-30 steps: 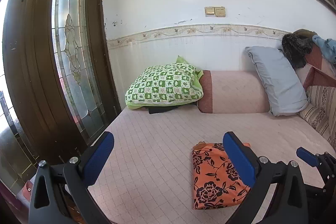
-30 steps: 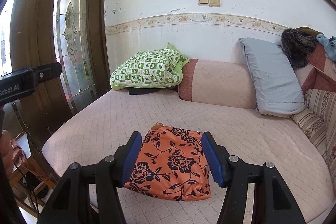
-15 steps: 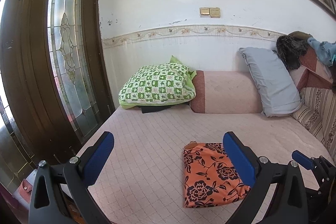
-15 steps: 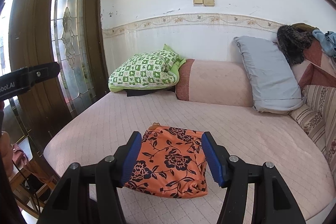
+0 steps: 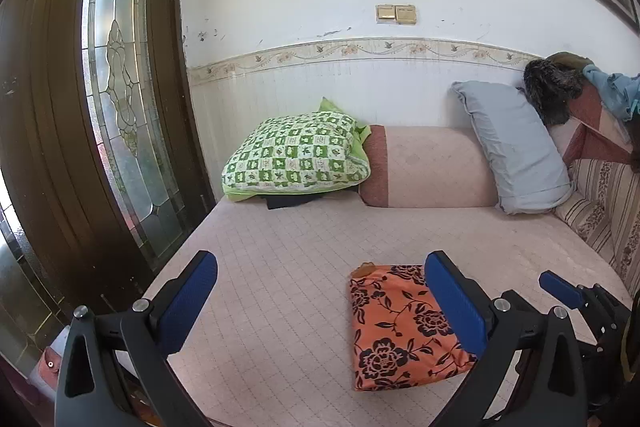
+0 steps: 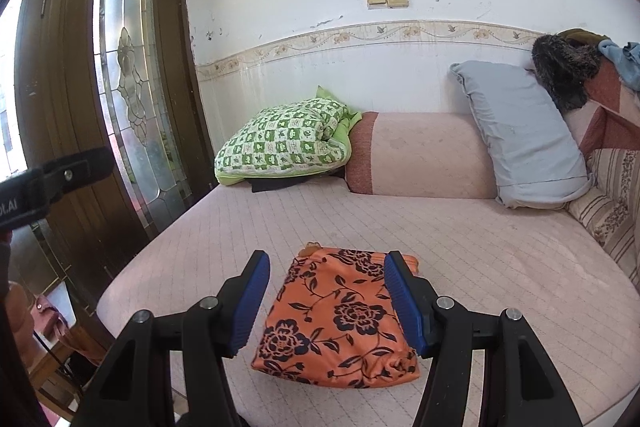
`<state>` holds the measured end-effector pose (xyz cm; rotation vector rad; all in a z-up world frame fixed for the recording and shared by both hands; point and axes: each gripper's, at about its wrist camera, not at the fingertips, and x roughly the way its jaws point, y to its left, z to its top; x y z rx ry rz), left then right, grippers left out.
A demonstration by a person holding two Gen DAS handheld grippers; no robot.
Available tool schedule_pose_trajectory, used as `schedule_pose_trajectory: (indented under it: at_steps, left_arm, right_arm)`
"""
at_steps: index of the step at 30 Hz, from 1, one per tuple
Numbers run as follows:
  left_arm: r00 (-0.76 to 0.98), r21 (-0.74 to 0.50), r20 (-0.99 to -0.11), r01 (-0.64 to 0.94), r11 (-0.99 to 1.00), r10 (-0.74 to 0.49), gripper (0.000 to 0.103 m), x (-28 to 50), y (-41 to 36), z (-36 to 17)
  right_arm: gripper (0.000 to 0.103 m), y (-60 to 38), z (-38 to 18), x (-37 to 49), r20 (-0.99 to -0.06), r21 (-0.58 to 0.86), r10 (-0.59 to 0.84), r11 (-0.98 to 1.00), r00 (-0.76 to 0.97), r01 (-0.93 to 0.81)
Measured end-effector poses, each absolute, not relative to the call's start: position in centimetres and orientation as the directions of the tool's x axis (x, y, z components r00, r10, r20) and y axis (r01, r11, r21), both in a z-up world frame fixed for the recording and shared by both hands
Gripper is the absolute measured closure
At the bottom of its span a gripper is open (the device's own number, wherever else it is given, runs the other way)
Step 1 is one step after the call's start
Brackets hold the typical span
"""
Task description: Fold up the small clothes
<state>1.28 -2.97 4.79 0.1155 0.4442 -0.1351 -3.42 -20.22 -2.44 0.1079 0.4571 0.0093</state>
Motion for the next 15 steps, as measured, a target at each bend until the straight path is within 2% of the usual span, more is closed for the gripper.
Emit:
schedule_pose_trajectory:
  at_steps: [15]
  left_arm:
    - [0.869,0.081,-0.479,0.183,0.98,-0.122,0.0,3.1,-2.5,4.6]
  right_arm:
    - [0.04,-19.1,-2.2,-1.2,-0.44,0.123,0.047,0.992,0.897,0.008]
